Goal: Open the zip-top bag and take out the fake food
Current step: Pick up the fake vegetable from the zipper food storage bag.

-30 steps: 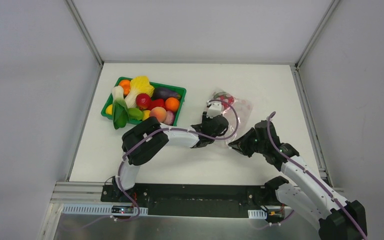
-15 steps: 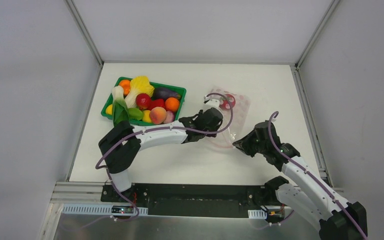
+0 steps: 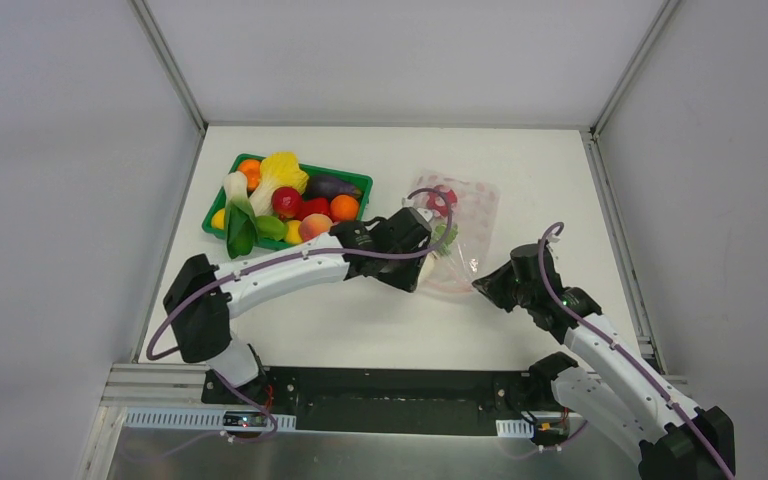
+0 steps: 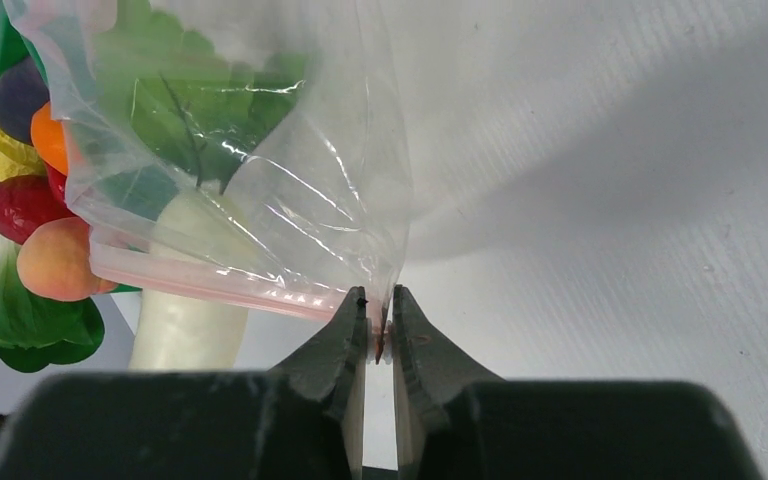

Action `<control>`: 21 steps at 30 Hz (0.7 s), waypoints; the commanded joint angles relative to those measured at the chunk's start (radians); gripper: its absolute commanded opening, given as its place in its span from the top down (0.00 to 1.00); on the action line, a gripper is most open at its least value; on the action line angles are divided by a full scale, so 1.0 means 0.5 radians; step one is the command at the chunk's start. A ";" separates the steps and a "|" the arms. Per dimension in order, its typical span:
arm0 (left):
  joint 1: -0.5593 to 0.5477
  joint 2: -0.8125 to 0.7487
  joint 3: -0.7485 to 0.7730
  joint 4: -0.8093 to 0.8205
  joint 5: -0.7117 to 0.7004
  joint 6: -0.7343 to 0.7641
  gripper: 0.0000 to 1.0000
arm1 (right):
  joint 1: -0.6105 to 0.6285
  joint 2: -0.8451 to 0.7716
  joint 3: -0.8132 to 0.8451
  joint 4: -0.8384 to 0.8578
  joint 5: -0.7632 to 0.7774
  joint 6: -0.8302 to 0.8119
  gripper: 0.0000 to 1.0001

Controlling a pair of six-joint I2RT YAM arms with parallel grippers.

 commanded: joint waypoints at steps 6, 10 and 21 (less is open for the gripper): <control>0.009 -0.446 0.035 -0.512 0.177 0.139 0.93 | 0.008 -0.024 -0.035 -0.019 0.129 -0.015 1.00; 0.015 -0.606 0.101 -0.735 0.128 0.206 0.93 | 0.009 -0.016 -0.046 -0.022 0.128 -0.020 1.00; 0.345 -1.034 0.165 -1.137 -0.208 0.416 0.94 | 0.008 -0.027 -0.065 -0.029 0.142 -0.032 1.00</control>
